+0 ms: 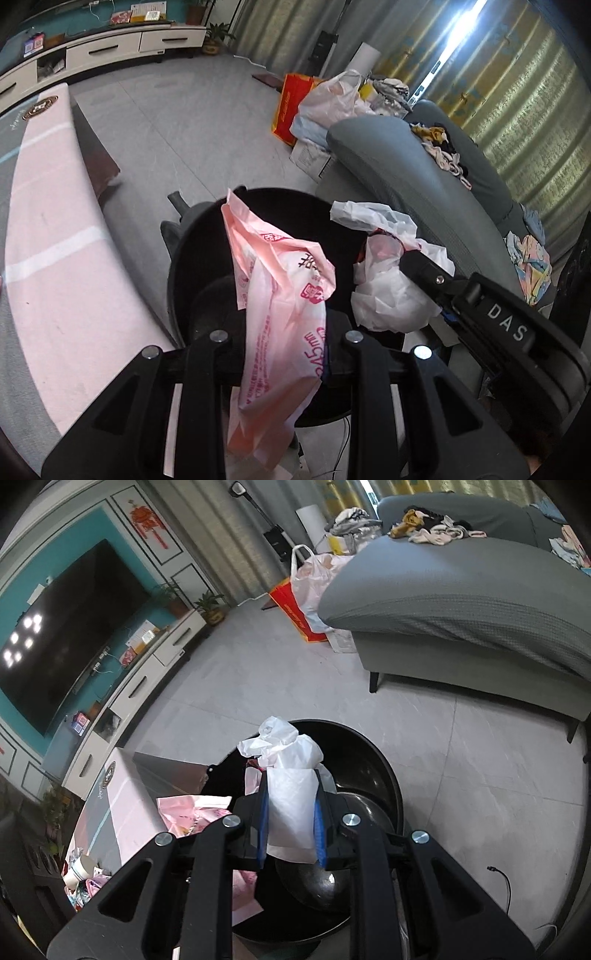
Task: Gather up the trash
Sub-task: 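Open both tools to drop the bags into the black bin, then grasp the yellow snack bag with the left tool while the right tool grasps the pink bundle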
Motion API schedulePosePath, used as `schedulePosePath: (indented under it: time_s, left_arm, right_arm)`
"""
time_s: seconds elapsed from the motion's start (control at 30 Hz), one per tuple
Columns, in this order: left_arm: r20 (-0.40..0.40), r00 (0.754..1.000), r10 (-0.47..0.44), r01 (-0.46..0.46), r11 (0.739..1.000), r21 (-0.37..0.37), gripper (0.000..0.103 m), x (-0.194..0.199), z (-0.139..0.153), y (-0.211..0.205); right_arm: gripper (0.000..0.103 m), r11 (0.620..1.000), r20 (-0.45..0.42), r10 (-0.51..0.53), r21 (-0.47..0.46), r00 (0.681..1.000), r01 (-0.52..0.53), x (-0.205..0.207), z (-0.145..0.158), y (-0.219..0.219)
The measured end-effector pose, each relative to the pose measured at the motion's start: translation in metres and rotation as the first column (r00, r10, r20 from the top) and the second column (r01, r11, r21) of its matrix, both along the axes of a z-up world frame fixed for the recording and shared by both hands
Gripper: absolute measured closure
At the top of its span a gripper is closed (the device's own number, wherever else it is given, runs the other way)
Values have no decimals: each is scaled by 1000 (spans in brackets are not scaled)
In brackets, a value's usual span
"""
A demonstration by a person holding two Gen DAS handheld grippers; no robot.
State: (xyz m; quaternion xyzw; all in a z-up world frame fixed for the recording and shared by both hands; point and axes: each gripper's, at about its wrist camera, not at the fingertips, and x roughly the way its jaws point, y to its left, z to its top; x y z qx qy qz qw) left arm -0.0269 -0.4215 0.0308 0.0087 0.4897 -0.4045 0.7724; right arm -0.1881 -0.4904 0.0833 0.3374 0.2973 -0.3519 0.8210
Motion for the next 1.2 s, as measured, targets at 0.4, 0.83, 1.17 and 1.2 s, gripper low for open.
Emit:
schedulePosePath:
  time_s: [0.4, 0.83, 1.17, 1.2]
  left_arm:
    - [15, 997, 72, -71, 996, -50, 14, 5, 23, 33]
    - [268, 871, 412, -421, 907, -27, 3, 8, 87, 206]
    - [410, 624, 665, -737, 675, 28, 3, 13, 101, 387]
    - [424, 610, 669, -747, 664, 27, 3, 14, 101, 400]
  right_arm:
    - [37, 1000, 53, 7, 25, 999, -8, -1, 11, 5]
    - [11, 966, 82, 243, -108, 967, -234, 56, 47, 82]
    - [9, 859, 4, 485, -190, 874, -476, 116, 46, 172]
    - [9, 840, -4, 518, -186, 856, -509, 123, 43, 183]
